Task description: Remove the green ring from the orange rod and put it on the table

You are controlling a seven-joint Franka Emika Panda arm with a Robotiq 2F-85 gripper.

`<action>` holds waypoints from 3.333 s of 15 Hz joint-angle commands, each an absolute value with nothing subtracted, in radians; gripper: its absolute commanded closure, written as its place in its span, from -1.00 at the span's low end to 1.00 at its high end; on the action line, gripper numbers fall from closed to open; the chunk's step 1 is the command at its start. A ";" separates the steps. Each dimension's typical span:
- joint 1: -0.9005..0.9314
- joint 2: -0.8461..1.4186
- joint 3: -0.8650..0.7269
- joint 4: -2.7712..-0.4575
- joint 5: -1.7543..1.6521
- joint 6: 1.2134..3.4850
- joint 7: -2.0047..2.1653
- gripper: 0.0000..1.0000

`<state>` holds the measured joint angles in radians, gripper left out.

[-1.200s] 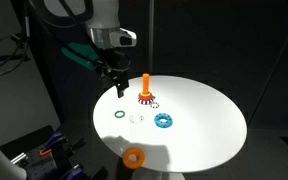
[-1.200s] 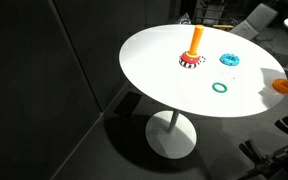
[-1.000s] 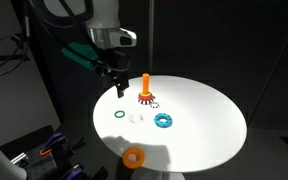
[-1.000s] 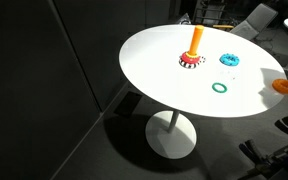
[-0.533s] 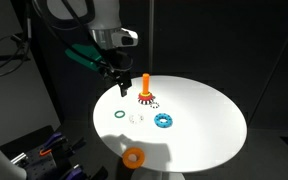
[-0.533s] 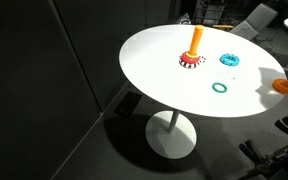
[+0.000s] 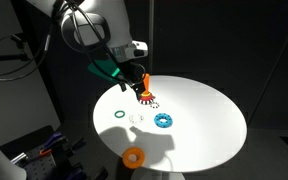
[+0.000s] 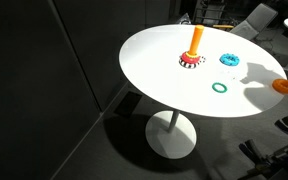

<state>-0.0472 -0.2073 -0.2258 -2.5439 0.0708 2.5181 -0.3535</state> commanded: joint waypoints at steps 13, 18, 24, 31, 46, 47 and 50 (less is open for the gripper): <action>-0.090 0.207 -0.030 -2.155 0.306 2.524 -0.438 -1.00; -0.092 0.219 0.001 -2.150 0.280 2.525 -0.408 -1.00; -0.095 0.232 0.005 -2.128 0.280 2.513 -0.409 -1.00; -0.095 0.266 0.016 -2.102 0.298 2.516 -0.413 -1.00; -0.087 0.545 0.106 -1.886 0.212 2.664 -0.405 -1.00; -0.087 0.557 0.107 -1.877 0.196 2.676 -0.403 -1.00; -0.091 0.593 0.116 -1.854 0.156 2.701 -0.400 -1.00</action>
